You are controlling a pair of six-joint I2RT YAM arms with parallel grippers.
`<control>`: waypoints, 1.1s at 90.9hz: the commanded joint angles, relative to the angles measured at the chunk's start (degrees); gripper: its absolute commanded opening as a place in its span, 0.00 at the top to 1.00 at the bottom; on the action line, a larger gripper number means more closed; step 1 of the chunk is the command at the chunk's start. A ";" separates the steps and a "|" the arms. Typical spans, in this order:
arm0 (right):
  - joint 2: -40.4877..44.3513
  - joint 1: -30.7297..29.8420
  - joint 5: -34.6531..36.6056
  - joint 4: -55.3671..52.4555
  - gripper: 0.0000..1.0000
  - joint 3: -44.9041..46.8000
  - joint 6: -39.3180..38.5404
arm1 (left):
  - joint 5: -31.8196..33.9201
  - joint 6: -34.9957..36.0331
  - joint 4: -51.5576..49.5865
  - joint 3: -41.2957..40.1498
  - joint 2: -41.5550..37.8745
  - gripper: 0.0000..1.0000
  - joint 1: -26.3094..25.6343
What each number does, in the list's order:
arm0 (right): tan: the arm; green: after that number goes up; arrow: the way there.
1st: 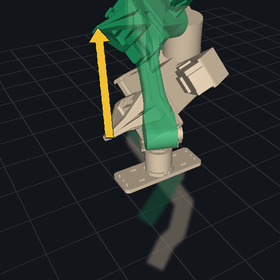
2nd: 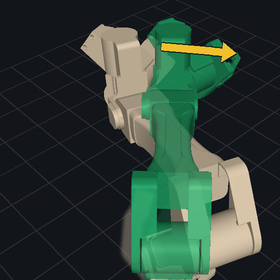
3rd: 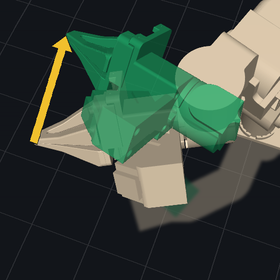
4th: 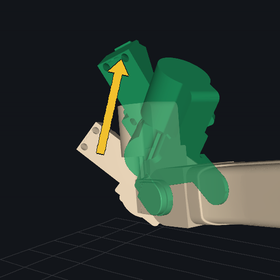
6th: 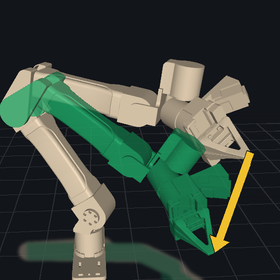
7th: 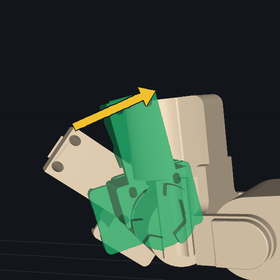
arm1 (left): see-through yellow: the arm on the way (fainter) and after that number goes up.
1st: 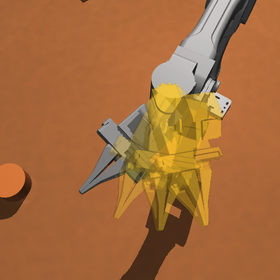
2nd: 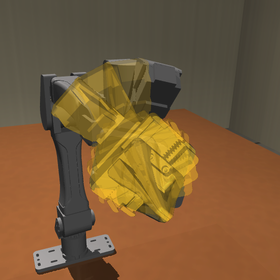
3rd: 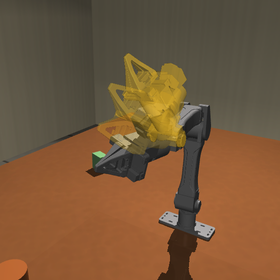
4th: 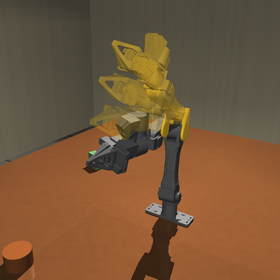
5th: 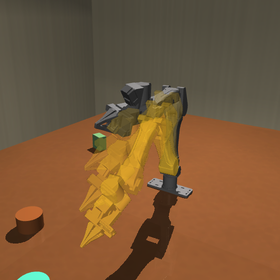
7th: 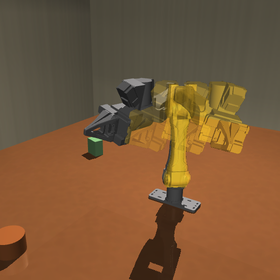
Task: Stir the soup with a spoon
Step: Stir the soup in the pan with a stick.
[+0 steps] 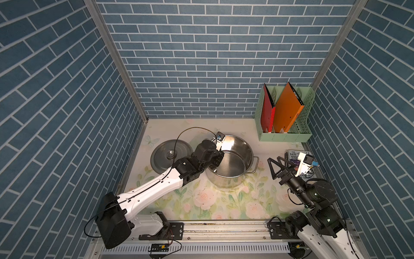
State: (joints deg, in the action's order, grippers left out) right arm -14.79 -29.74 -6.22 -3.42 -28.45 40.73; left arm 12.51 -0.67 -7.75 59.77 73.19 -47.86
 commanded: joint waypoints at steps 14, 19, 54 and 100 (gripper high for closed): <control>0.59 -0.22 -0.38 1.56 0.00 -0.32 1.15 | 3.07 0.69 4.35 6.02 5.74 1.00 3.52; 0.82 -0.19 -0.31 1.25 0.00 -0.44 1.11 | 1.73 0.82 5.50 7.35 7.30 1.00 3.51; 2.87 -0.23 0.77 -0.87 0.00 -0.99 0.94 | -11.75 -1.41 12.38 14.57 16.26 1.00 2.84; 3.46 -0.24 1.43 -2.36 0.00 -1.97 0.55 | -17.52 -2.02 14.61 14.12 15.22 1.00 -6.56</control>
State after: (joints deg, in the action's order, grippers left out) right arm -11.99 -29.74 -5.50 -5.56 -28.60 40.73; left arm -3.09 -2.61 5.26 74.91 91.44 -52.18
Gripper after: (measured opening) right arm 0.996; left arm 0.080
